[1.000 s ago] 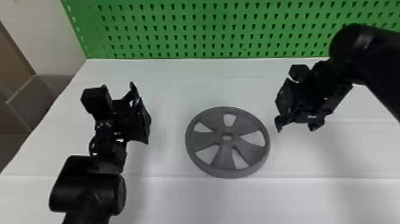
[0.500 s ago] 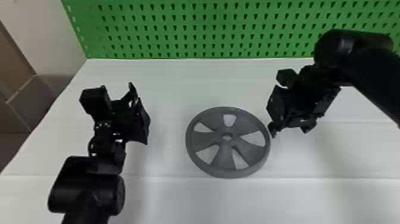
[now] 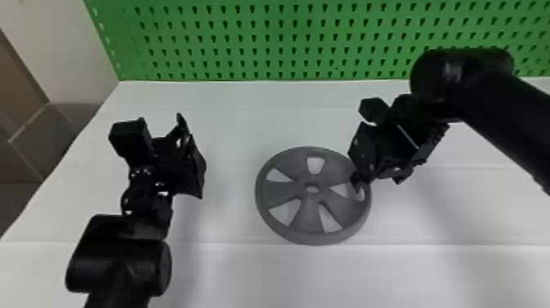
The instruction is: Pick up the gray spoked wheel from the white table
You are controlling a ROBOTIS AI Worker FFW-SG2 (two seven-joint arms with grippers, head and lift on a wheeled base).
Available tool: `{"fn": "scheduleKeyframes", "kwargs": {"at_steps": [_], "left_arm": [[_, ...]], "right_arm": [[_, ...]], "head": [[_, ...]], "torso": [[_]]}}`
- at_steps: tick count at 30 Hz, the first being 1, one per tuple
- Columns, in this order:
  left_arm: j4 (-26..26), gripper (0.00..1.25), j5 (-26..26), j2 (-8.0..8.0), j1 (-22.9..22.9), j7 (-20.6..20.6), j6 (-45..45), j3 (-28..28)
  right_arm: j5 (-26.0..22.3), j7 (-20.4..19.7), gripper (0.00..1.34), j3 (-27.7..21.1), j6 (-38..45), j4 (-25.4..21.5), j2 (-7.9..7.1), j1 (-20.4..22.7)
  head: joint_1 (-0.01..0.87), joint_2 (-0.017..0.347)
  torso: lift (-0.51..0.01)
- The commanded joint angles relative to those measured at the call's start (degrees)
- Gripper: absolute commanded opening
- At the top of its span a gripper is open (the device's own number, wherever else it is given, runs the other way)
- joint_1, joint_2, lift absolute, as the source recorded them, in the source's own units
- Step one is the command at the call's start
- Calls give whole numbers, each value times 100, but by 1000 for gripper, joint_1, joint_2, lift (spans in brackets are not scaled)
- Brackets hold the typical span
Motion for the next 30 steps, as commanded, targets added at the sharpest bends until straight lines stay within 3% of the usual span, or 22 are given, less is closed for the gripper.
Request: {"fn": "scheduleKeyframes", "kwargs": {"at_steps": [1,10,21,30], "left_arm": [[0,767,-8,0,-3,0,0,-9],[0,767,-8,0,-21,9,0,-9],[0,767,-35,0,-30,9,26,-26],[0,767,-70,0,-30,26,35,-26]], "right_arm": [[264,-1,1178,-210,-78,24,145,32],[721,-9,1178,-667,-201,490,444,-47],[1090,-18,1178,-1432,-746,1404,769,-74],[897,-9,1178,-1537,-1194,1790,786,-135]], "head": [[779,84],[779,84],[779,84],[779,84]], "torso": [[-76],[-76],[-76],[-76]]}}
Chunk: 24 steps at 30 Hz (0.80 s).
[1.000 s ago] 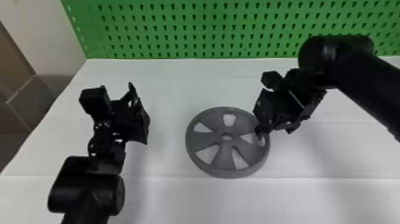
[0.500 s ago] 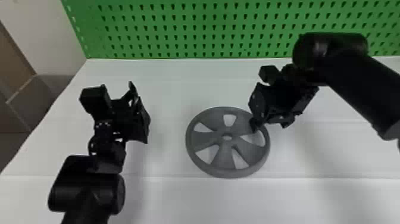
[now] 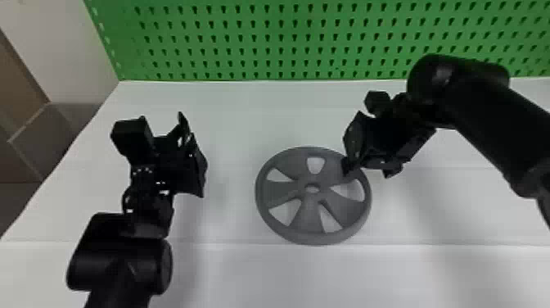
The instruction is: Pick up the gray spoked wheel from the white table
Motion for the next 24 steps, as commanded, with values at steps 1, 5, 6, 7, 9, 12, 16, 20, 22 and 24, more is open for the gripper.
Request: {"fn": "scheduleKeyframes", "kwargs": {"at_steps": [1,5,6,7,9,12,16,20,22,24], "left_arm": [[0,767,-19,0,-9,13,4,-11],[0,767,-28,0,-9,21,4,-20],[0,767,-28,0,-9,21,4,-11],[0,767,-19,9,-9,21,4,-11],[0,767,-19,9,-9,21,4,-11],[0,767,-19,9,0,30,4,-11],[0,767,-19,9,-9,30,4,-11],[0,767,-19,18,-18,30,4,-11],[0,767,-19,18,-18,39,13,-11],[0,767,-19,18,-18,39,13,-20]], "right_arm": [[-190,-3,1178,-15,-110,217,15,-58],[-497,-671,1178,-50,83,384,85,-154],[-787,-1031,1178,3,101,384,85,-163],[-937,-1180,1178,20,92,384,85,-163],[-1139,-1365,1178,73,74,384,85,-154],[-1253,-1550,1178,170,74,384,103,-172],[-1402,-1585,1178,249,22,384,112,-181],[-1438,-1594,1178,284,-14,384,121,-172],[-1438,-1594,1178,328,-49,393,121,-181],[-1429,-1602,1178,337,-93,393,121,-190]], "head": [[779,84],[779,84],[779,84],[779,84],[779,84],[779,84],[779,84],[779,84],[779,84],[779,84]], "torso": [[-76],[-76],[-76],[-76],[-76],[-76],[-76],[-76],[-76],[-76]]}}
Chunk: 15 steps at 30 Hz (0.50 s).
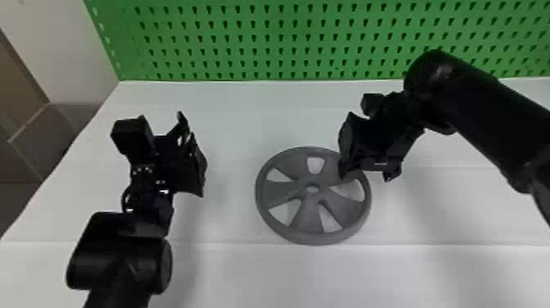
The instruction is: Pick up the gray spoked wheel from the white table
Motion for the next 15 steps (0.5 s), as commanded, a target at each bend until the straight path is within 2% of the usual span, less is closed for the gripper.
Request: {"fn": "scheduleKeyframes", "kwargs": {"at_steps": [1,15], "left_arm": [[0,767,0,1,-1,4,-1,-7],[0,767,9,9,8,4,-1,-7]], "right_arm": [[1,-8,1178,53,-91,6,-8,-12],[10,-8,1178,167,-162,6,1,-21]], "head": [[779,84],[779,84]], "torso": [[-76],[-76]]}}
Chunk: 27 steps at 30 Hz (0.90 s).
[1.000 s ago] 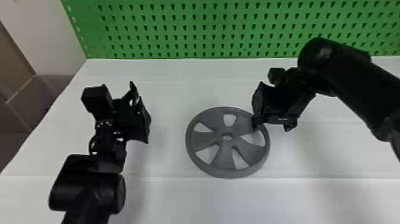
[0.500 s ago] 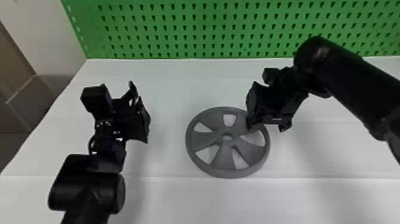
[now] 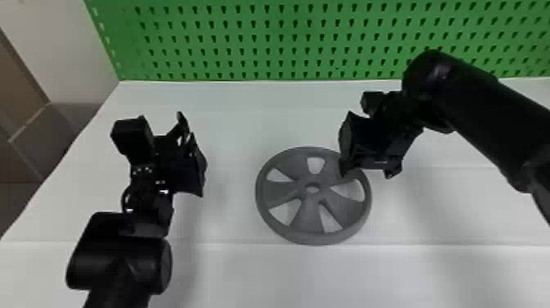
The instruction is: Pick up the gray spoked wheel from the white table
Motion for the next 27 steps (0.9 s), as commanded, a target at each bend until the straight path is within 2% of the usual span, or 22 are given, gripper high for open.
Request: {"fn": "scheduleKeyframes", "kwargs": {"at_steps": [1,5,9,15,27], "left_arm": [[-1,767,3,3,3,0,-5,-6],[-1,767,3,3,-5,0,3,3],[-1,767,3,3,-5,0,-5,-6],[-1,767,3,3,-5,0,-5,-15],[-1,767,11,3,-5,0,-5,-23]], "right_arm": [[2,0,1178,5,-26,0,4,11],[55,0,1178,-22,-26,0,12,28],[231,0,1178,-329,-43,0,30,107],[749,0,1178,-839,-52,0,65,230],[987,0,1175,-971,-281,-9,170,494]], "head": [[779,84],[779,84],[779,84],[779,84],[779,84]], "torso": [[-76],[-76],[-76],[-76],[-76]]}}
